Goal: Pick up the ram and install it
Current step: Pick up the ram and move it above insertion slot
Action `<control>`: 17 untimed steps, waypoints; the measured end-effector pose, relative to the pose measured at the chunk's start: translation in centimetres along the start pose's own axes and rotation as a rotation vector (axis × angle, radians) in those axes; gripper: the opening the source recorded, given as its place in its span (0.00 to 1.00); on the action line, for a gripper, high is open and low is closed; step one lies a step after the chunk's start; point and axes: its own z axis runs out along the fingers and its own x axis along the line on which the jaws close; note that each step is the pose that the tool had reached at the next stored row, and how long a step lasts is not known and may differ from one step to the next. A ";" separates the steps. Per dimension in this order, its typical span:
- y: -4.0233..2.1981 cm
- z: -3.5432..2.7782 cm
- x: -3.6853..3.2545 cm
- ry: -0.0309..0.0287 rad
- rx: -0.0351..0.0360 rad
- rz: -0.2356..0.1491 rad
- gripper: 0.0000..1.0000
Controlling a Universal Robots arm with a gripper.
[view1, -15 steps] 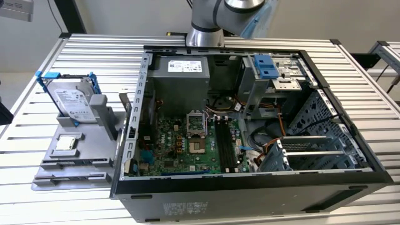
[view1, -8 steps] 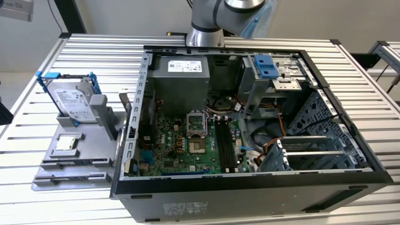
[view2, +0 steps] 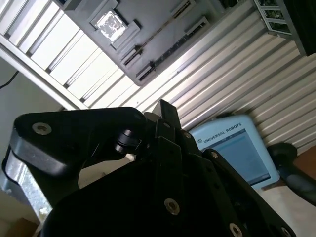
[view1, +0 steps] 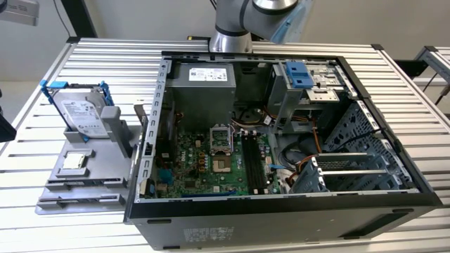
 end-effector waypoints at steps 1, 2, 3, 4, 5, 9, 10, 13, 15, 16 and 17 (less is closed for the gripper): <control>0.00 0.14 0.00 -0.0008 0.0002 0.019 0.00; -0.02 0.30 0.00 -0.0016 0.0006 0.037 0.00; -0.02 0.46 0.01 -0.0024 0.0009 0.055 0.00; -0.03 0.62 0.01 -0.0032 0.0012 0.072 0.00; -0.04 0.82 0.01 -0.0040 0.0015 0.092 0.00; -0.06 1.46 0.03 -0.0071 0.0027 0.164 0.00; -0.07 1.65 0.03 -0.0079 0.0031 0.182 0.00; -0.10 2.13 0.04 -0.0102 0.0042 0.233 0.00; -0.11 2.17 0.04 -0.0038 0.0069 0.234 0.00; -0.11 2.17 0.04 -0.0035 0.0076 0.234 0.00; -0.10 2.18 0.04 -0.0032 0.0084 0.234 0.00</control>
